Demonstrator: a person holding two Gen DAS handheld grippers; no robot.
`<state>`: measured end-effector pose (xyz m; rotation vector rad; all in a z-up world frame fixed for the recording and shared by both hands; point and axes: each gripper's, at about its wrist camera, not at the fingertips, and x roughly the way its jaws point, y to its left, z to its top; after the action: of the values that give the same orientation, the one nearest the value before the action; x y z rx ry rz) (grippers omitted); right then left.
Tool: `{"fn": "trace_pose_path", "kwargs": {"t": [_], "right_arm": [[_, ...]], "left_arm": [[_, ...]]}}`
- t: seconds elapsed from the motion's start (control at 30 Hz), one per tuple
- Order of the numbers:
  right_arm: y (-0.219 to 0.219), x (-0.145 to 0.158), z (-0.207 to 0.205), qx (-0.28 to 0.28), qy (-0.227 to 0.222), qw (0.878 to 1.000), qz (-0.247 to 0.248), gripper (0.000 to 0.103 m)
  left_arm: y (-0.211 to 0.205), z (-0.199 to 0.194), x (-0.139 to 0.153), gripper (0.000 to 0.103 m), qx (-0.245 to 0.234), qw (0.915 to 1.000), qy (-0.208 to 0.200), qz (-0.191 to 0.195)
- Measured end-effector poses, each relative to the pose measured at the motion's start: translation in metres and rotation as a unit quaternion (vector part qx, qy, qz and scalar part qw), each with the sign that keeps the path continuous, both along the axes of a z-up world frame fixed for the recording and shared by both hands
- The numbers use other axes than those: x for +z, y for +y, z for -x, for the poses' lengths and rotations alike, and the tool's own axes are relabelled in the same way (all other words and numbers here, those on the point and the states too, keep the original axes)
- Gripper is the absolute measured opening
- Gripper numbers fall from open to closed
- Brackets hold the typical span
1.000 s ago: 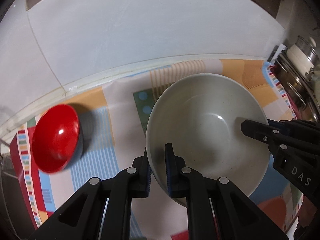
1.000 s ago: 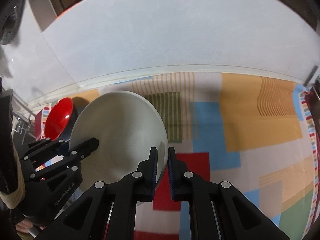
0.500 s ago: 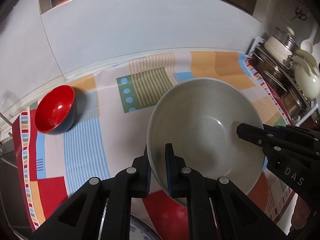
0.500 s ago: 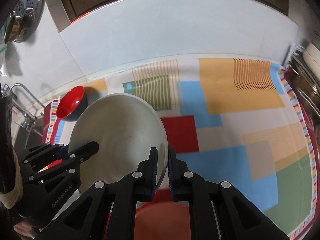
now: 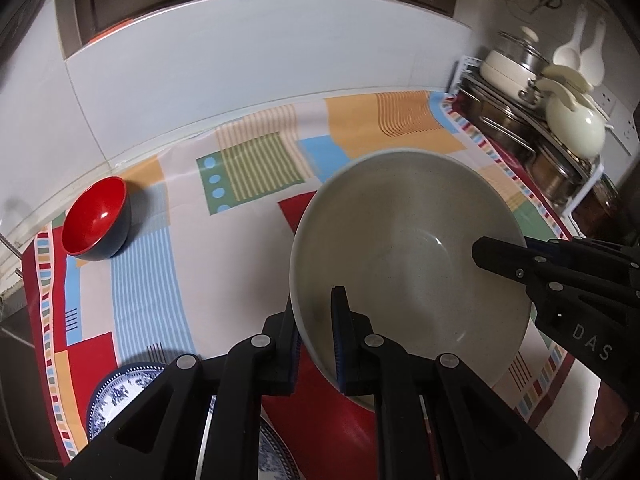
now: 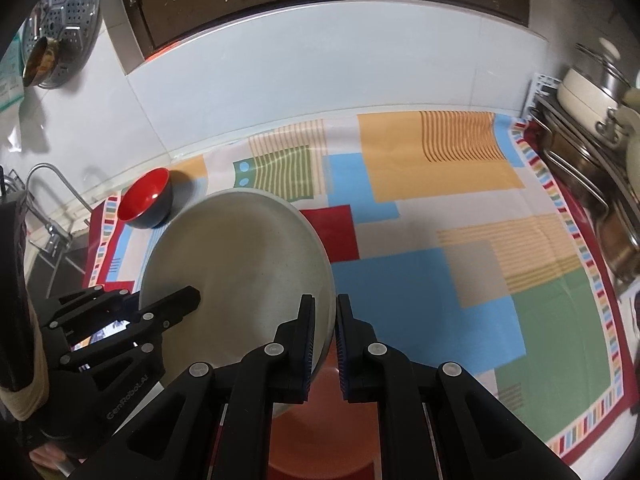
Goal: Organize plates and bowls
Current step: 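Lift the white bowl with both tools and carry it toward the plate stack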
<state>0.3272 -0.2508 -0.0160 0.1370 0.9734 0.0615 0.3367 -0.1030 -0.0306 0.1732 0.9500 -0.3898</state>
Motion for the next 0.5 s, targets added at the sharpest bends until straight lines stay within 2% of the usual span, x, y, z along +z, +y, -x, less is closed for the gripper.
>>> {"fn": "trace_pose_path", "kwargs": {"t": [0.27,0.5], "right_arm": [[-0.015,-0.007,0.023,-0.023,0.012,1.000,-0.005,0.012],[-0.024,-0.020,0.035,-0.035,0.033,0.999,-0.005,0.012]], "left_arm": [[-0.017,0.016,-0.008,0.015,-0.024,0.9997,0.007,-0.008],[-0.028,0.022,-0.027,0.015,-0.034,0.9987,0.033,-0.017]]}}
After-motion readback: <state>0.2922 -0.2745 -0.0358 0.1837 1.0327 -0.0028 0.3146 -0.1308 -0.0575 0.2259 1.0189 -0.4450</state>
